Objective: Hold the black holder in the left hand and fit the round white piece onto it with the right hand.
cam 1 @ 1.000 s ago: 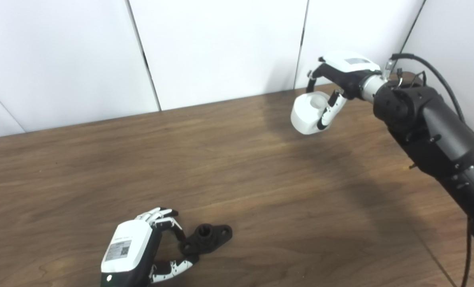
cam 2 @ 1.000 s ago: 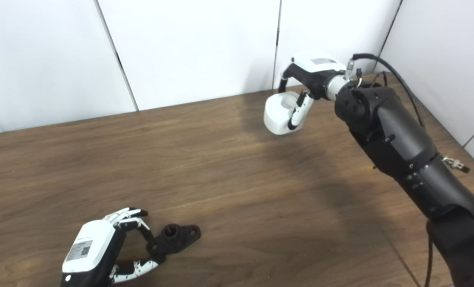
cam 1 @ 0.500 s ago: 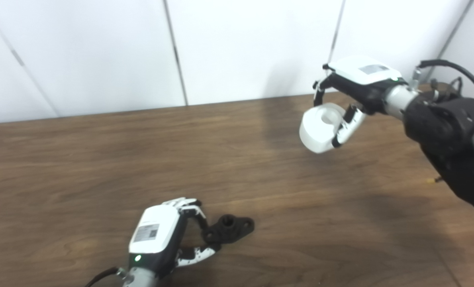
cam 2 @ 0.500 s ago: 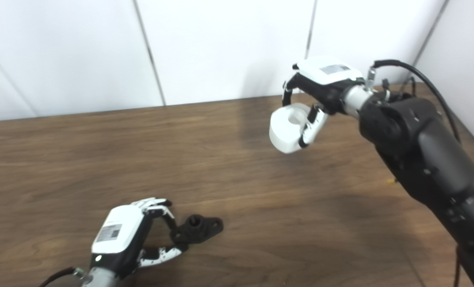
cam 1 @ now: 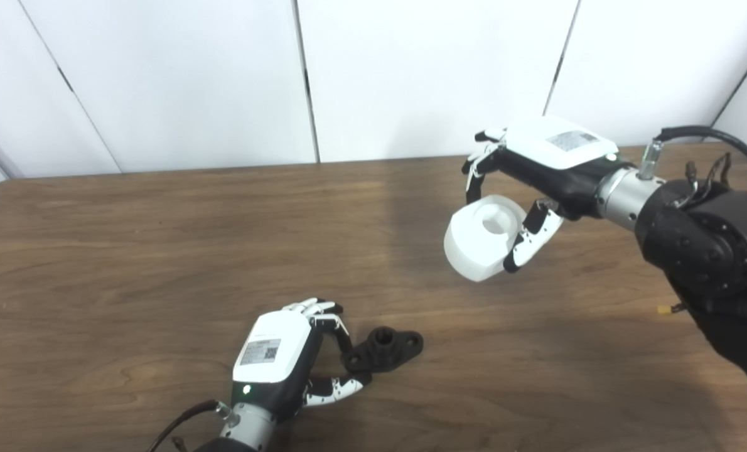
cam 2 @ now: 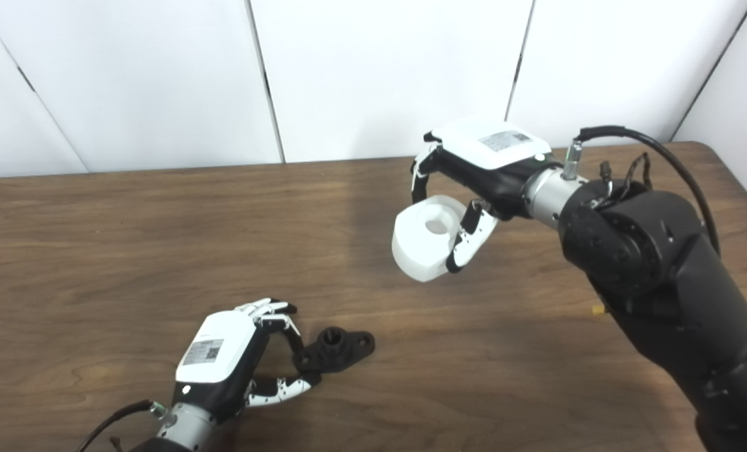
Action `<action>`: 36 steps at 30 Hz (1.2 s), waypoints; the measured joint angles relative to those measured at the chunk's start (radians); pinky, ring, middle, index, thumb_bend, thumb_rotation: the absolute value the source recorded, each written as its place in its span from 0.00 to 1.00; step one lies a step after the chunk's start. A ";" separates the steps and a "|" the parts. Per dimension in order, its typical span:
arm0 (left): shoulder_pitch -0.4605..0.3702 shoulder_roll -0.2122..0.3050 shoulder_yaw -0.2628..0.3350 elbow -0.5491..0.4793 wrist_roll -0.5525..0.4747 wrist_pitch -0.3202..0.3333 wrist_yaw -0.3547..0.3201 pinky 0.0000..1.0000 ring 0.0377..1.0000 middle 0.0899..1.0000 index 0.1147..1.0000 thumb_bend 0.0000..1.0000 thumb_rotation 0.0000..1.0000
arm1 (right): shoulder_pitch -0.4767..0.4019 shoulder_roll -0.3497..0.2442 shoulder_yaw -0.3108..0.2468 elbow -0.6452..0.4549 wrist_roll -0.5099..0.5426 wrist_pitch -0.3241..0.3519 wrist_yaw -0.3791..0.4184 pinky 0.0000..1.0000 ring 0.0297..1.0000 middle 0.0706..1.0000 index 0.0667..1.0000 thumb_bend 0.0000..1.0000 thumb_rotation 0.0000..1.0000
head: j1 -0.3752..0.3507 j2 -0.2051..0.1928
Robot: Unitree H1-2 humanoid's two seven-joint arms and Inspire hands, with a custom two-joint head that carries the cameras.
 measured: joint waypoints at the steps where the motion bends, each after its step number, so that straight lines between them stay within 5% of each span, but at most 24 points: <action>1: -0.002 0.000 -0.002 0.001 0.000 0.003 0.000 0.84 0.86 0.80 0.43 0.51 0.05 | 0.007 0.009 0.001 -0.008 0.000 0.002 0.002 0.96 0.96 0.81 0.45 0.52 0.14 | 0.002 0.003; 14: -0.012 0.000 -0.014 0.003 0.006 0.016 -0.002 0.84 0.86 0.79 0.43 0.51 0.05 | 0.064 0.137 0.040 -0.070 -0.094 0.000 0.053 0.92 0.96 0.81 0.45 0.52 0.14 | 0.014 0.023; 36: -0.025 -0.010 -0.023 0.003 0.024 0.036 -0.026 0.84 0.86 0.79 0.43 0.51 0.05 | 0.127 0.219 0.050 -0.069 -0.091 -0.058 0.055 0.90 0.95 0.81 0.45 0.52 0.14 | 0.038 0.028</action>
